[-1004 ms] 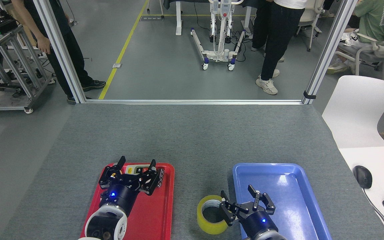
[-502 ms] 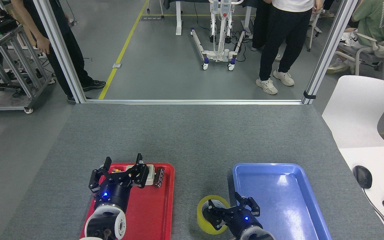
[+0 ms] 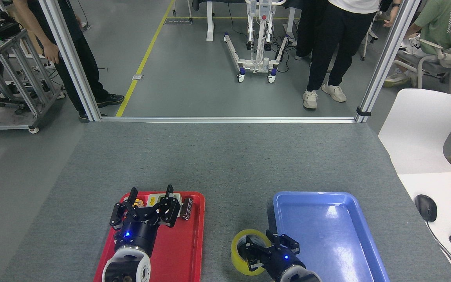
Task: Place and move tape with both arms
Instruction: 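Reach the right gripper to the tape roll beside the blue tray, then grasp the tape with the right gripper and lift it into the blue tray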
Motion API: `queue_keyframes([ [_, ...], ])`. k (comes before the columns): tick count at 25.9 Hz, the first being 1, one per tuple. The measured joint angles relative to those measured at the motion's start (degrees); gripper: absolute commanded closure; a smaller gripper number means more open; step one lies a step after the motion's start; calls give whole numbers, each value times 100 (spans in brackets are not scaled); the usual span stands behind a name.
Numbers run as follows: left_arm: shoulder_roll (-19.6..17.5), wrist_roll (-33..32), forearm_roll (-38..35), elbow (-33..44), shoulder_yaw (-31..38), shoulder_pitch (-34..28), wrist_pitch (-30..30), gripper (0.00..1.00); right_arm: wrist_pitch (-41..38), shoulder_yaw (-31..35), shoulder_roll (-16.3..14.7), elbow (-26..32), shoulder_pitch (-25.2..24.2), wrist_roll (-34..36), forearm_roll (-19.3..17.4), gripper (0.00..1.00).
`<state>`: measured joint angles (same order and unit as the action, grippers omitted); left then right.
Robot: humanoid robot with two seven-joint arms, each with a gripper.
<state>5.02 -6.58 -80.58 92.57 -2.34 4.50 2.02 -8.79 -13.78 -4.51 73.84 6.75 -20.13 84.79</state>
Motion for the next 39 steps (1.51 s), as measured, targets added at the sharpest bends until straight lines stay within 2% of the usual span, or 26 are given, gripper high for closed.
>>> queue_keyframes([
  [1, 8, 1, 2, 7, -7, -49, -6, 1, -43, 0, -9, 2, 2, -48, 4, 96],
  [3, 13, 10, 5, 18, -14, -100, -23, 1, -122, 2, -21, 4, 4, -157, 13, 100],
  [10, 24, 17, 7, 37, -29, -153, -35, 1, -268, 23, -56, 94, 3, -325, 2, 100],
  [17, 25, 17, 8, 34, -38, -161, -35, 1, -314, 219, -82, 655, -23, -339, -41, 100],
  [27, 26, 17, 14, 27, -44, -161, -47, 1, -734, 1438, -353, 1575, -432, -735, -266, 100],
  [33, 26, 17, 16, 10, -47, -159, -105, 1, -542, 2161, -524, 1751, -778, -1143, -301, 100],
  [39, 27, 10, 16, -1, -47, -146, -122, 1, -104, 2323, -700, 1514, -830, -1393, -304, 100],
])
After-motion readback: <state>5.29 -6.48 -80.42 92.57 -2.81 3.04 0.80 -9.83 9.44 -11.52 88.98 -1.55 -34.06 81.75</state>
